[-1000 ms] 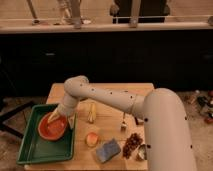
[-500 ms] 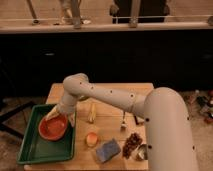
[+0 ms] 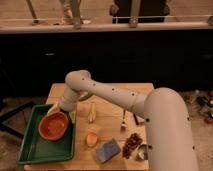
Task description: Stack bowls into tray
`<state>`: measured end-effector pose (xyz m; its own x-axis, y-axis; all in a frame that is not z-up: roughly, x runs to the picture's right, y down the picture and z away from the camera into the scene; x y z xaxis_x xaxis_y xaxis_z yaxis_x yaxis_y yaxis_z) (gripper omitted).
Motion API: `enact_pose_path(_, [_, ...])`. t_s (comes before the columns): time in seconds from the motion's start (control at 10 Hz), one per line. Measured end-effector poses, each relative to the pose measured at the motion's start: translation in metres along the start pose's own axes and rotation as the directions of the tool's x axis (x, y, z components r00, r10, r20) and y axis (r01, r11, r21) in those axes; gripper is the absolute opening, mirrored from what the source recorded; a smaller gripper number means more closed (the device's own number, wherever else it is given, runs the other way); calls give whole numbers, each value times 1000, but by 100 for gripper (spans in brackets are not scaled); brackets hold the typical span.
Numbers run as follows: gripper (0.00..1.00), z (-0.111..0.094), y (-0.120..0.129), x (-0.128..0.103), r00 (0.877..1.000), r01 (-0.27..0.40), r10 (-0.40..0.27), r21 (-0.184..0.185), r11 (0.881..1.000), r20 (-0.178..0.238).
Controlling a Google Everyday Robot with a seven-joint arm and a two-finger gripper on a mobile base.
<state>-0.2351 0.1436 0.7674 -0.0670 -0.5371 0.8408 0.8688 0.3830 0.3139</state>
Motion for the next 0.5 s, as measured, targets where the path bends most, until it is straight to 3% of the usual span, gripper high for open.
enact_pose_path(0.5, [80,-13,5,17,999,-34,34,6,999,-6])
